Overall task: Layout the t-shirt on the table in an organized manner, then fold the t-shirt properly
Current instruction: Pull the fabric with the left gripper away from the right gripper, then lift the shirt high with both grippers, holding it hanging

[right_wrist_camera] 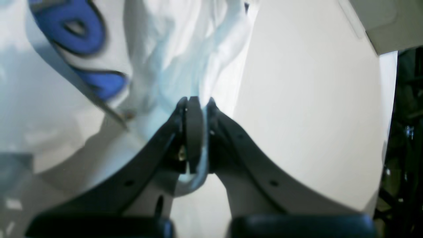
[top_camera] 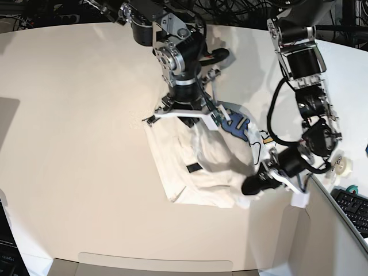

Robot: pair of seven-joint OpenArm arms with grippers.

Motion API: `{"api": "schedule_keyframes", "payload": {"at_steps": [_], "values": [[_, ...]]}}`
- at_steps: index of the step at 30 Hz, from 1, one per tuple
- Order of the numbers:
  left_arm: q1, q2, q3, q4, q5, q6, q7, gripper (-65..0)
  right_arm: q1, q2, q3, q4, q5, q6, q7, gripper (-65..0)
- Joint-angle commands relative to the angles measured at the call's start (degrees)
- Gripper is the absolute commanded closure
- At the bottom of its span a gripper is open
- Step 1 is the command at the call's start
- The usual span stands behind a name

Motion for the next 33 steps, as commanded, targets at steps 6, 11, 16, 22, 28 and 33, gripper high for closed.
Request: {"api": "schedule_keyframes", "payload": {"at_steps": [6,11,16,22,28,33], "values": [[-6.86,-5.09,-2.96,1.17,-3.03,0.42,-0.8,-0.6,5.92,-5.34,0.08,0.58,-0.75,-0.22,3.22,0.0],[-11.17,-8.52,-4.11,1.17,-3.91,0.42,-0.98,-0.6,9.26,-5.34,0.17,-0.83,-0.49,-0.22,6.21,0.0],[-15.92,-11.94,-5.16,1.17,-4.18,0.42,-1.15,-0.6,12.07,-5.34,0.69,-0.83,4.08,-0.31,10.16,0.0],[-21.02,-16.25,-7.8,0.99,-4.18,0.42,-1.15,-0.6,15.41,-5.34,0.69,-0.74,7.95,-0.31,15.88,0.0],[-23.92,-18.36,-10.35,0.99,-3.82,0.42,-1.24,-0.6,16.11,-5.34,0.52,-0.66,15.16,-0.31,24.58,0.0],[-24.45,-19.5,-12.63,0.9,-3.82,0.42,-1.33,-0.6,16.2,-5.34,0.34,-0.66,23.77,-0.31,32.58,0.0]]}}
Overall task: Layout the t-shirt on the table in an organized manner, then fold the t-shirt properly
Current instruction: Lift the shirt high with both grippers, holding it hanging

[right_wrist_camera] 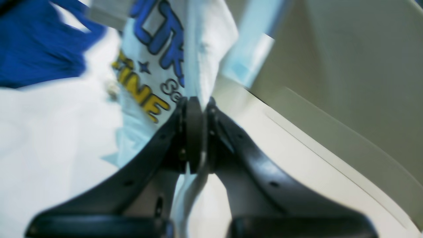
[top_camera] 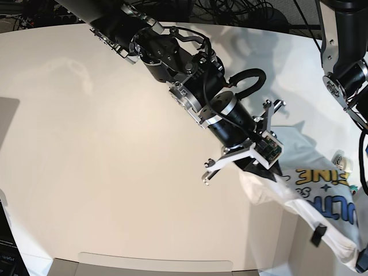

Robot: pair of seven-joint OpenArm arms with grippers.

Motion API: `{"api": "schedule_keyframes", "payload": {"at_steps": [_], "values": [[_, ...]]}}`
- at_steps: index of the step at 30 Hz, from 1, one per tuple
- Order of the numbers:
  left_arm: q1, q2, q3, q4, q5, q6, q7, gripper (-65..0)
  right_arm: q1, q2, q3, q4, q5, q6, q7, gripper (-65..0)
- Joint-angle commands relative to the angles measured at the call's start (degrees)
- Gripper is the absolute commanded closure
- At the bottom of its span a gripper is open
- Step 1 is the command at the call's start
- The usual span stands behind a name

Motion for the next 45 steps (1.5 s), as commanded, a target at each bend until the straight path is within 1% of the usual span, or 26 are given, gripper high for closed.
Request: {"api": "schedule_keyframes", "payload": {"at_steps": [1,4,5,10,13,16,19,20,23,24,27,29,31,32,35,38,39,40,43,45], "values": [[-2.31,-1.5,-0.9,0.75,-1.38,0.57,-2.2,-0.6,1.21,-0.86,0.15,1.03,0.72,-0.35,3.72,0.0],[-4.42,-1.94,-1.34,0.75,-1.38,0.57,-2.2,-0.6,1.21,-0.86,-0.38,2.35,4.5,-0.35,9.79,0.0],[-4.86,-2.73,-1.43,0.75,-1.38,0.57,-2.2,-0.6,1.65,-0.86,-0.64,3.05,5.82,-0.35,12.07,0.0],[-8.37,-4.48,-1.51,0.75,-1.38,0.66,-4.31,-0.6,3.23,-0.86,-3.19,4.54,10.92,-0.35,19.81,0.0],[-9.6,-5.45,-3.98,0.75,-1.29,0.66,-4.66,-0.6,3.58,-0.86,-5.92,4.81,12.41,-2.02,24.73,0.0],[-10.13,-5.63,-4.94,0.75,-1.29,0.66,-4.66,-0.6,4.28,-0.86,-6.8,5.16,14.17,-2.72,26.93,0.0],[-11.01,-6.42,-5.12,0.75,-1.55,0.66,-4.66,-0.6,4.55,-0.86,-6.8,5.78,14.7,-2.72,27.28,0.0],[-11.01,-6.51,-5.21,0.75,-1.55,0.66,-4.66,-0.6,4.9,-0.86,-6.8,5.78,14.7,-2.72,28.25,0.0],[-11.1,-6.33,-8.55,0.75,-1.64,0.66,-4.66,-0.6,5.43,-0.86,-6.8,5.78,14.7,-2.99,33.17,0.0],[-11.1,-6.33,-9.51,0.75,-1.64,0.66,-4.66,-0.6,5.43,-0.86,-6.53,5.78,14.61,-3.78,34.4,0.0],[-11.27,-6.42,-11.45,0.92,-1.73,0.66,-4.66,-0.6,5.43,-0.86,-6.45,5.78,14.08,-8.7,39.24,0.0],[-11.27,-6.42,-12.42,1.01,-1.73,0.66,-4.66,-0.6,5.08,-0.86,-6.45,5.69,11.18,-11.87,43.28,0.0],[-11.36,-6.42,-13.3,1.01,-1.73,0.66,-4.66,-0.6,4.9,-0.86,-6.53,5.51,9.16,-13.89,45.21,0.0],[-11.8,-6.42,-14.0,1.01,-1.73,0.66,-4.75,-0.6,4.81,-0.86,-6.53,5.51,8.28,-14.94,45.13,0.0],[-14.09,-7.56,-14.88,1.01,-1.38,0.66,-4.75,-0.6,4.55,-0.86,-6.89,4.46,6.0,-16.26,45.13,0.0],[-17.08,-7.65,-12.86,0.75,-1.38,0.66,-4.75,-0.6,3.32,-0.86,-7.06,2.35,5.47,-16.44,45.04,0.0],[-18.04,-7.47,-10.66,0.75,-1.55,0.66,-4.75,-0.6,2.17,-0.86,-6.89,1.82,5.47,-16.44,45.04,0.0],[-18.75,-6.42,-8.64,0.75,-1.64,0.66,-4.75,-0.6,0.68,-0.86,-6.62,1.82,5.38,-16.44,45.04,0.0],[-19.36,-1.14,-3.8,1.01,-1.64,0.66,-4.75,-0.6,-3.36,3.26,-4.34,2.26,2.83,-16.53,45.04,0.0],[-19.01,3.43,-0.64,1.01,-1.29,0.66,-4.75,-0.6,-7.32,5.72,-2.75,3.4,0.63,-16.53,45.21,0.0]]}}
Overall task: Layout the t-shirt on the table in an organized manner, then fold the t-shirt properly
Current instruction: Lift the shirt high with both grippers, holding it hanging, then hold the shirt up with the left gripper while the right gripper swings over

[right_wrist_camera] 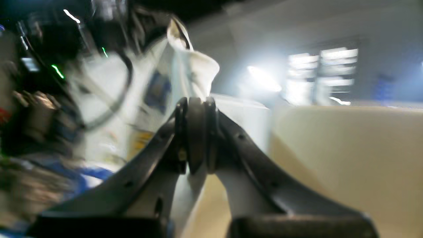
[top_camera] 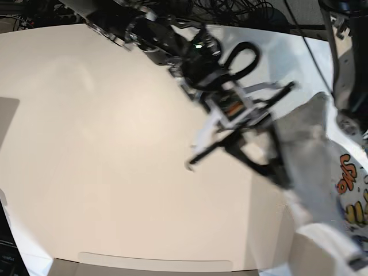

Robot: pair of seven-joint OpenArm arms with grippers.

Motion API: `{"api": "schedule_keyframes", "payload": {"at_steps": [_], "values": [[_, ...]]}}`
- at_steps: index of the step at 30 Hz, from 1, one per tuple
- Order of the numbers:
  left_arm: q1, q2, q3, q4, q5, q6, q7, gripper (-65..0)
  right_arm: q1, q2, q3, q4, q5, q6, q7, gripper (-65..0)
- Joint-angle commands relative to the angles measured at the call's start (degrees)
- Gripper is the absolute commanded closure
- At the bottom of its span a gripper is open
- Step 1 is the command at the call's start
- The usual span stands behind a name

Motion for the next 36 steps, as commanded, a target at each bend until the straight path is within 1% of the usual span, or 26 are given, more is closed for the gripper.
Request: {"api": "schedule_keyframes", "payload": {"at_steps": [1,3,5,7,8,9,11,13,15,16,18,19,21,23,25,26,28,30,33,36], "values": [[-1.94,2.0,1.91,0.36,-0.61,0.38,-2.72,-0.6,-2.13,1.08,1.36,1.98,-2.0,-0.31,1.41,0.0],[-0.27,7.01,5.95,0.27,1.06,0.38,-3.51,-0.6,-7.58,4.68,4.0,3.04,-5.43,-0.31,1.68,0.0],[3.07,12.64,10.17,0.27,3.35,0.38,-5.0,-0.6,-13.56,7.23,7.08,3.48,-9.38,-0.31,1.85,0.0],[6.06,17.3,15.18,0.27,5.72,0.38,-6.59,-0.6,-19.45,8.64,10.15,3.65,-12.55,-0.31,2.29,0.0],[7.91,19.41,17.56,0.27,6.86,0.38,-7.91,-0.6,-22.35,9.08,11.73,3.65,-13.95,-0.31,3.52,0.0],[10.19,21.69,20.81,0.27,8.09,0.29,-9.66,-0.6,-25.78,9.25,13.49,3.65,-15.18,-0.31,5.02,0.0],[13.53,24.86,26.7,0.18,10.38,0.29,-13.62,-0.6,-32.37,9.08,18.42,3.65,-16.85,-0.4,7.83,0.0],[16.61,27.32,32.15,0.18,12.66,0.29,-17.66,-0.6,-39.14,8.55,25.8,3.65,-16.94,-0.4,11.08,0.0],[18.81,29.16,35.76,-0.08,14.69,0.29,-20.39,-0.6,-43.89,6.62,33.01,3.57,-16.77,-0.4,12.93,0.0],[19.86,29.78,37.34,-0.61,15.83,0.29,-21.62,-0.6,-46.35,4.68,36.88,3.57,-16.77,-0.4,13.63,0.0],[21.18,30.22,37.78,-1.49,16.71,0.29,-23.03,-0.6,-49.34,1.78,42.15,3.65,-16.77,0.13,14.16,0.0],[21.36,30.13,37.07,-2.02,16.53,0.29,-23.47,-0.6,-50.22,1.43,43.38,3.65,-16.77,0.22,14.51,0.0],[21.36,30.04,34.0,-2.28,16.44,0.29,-23.38,-0.6,-50.83,2.75,43.47,3.65,-16.77,0.22,15.48,0.0],[21.18,29.95,28.99,-2.02,16.44,0.29,-23.2,-0.6,-50.57,3.54,42.77,3.65,-16.77,0.22,16.18,0.0],[19.07,29.25,24.68,-1.4,16.36,0.29,-21.8,-0.6,-48.99,3.72,40.83,3.83,-16.94,1.63,16.89,0.0],[17.05,27.58,22.13,-0.79,16.36,0.29,-20.3,-0.6,-48.2,3.72,39.87,3.83,-17.03,3.03,17.85,0.0],[13.88,25.21,16.85,-0.17,16.27,0.38,-17.93,-0.6,-46.0,3.63,36.44,3.83,-17.12,6.64,19.7,0.0],[11.51,22.57,11.76,-0.17,16.27,0.38,-16.17,-0.6,-42.57,3.63,30.99,3.83,-17.12,8.48,20.84,0.0],[6.85,17.47,7.8,-0.26,16.27,0.38,-15.2,-0.6,-36.07,3.63,22.46,3.65,-17.12,8.48,20.93,0.0],[3.86,13.87,7.36,-0.26,16.27,0.38,-15.55,-0.6,-29.65,3.19,16.57,3.65,-17.12,8.4,20.93,0.0]]}}
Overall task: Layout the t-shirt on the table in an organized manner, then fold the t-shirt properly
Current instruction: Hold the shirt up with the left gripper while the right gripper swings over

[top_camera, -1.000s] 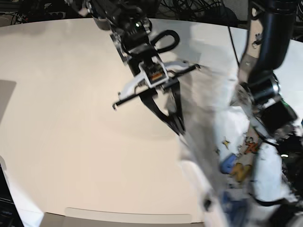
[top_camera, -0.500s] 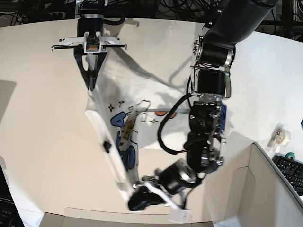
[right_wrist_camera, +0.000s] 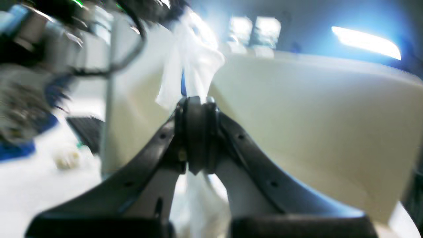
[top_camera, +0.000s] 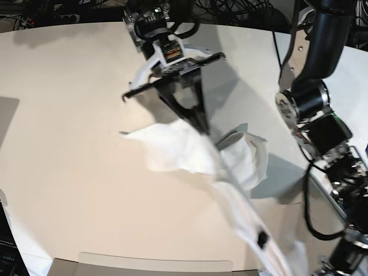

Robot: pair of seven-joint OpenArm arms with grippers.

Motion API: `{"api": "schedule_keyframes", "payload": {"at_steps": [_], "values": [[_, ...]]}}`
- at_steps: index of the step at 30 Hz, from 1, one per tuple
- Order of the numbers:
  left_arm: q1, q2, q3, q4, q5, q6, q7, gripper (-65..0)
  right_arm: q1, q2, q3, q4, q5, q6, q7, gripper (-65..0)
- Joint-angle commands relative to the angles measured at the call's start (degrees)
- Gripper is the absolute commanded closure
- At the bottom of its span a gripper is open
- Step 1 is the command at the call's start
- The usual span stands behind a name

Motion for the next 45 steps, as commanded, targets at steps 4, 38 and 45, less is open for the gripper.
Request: {"api": "schedule_keyframes", "payload": {"at_steps": [4,38,45], "values": [[-8.96,-3.88,0.26,0.5,0.18,0.29,-5.26,-0.6,6.06,-4.27,-2.2,1.01,-0.11,-1.22,0.11,0.0],[-19.47,-10.03,6.94,-17.61,1.85,0.29,-10.62,-0.6,26.19,-10.67,1.41,-2.07,-0.11,-3.86,-5.87,0.0],[-19.47,-9.77,6.94,-13.48,1.85,0.29,-8.34,-0.6,29.09,-10.67,2.9,-8.4,0.33,-3.86,-17.73,-11.1]]}}
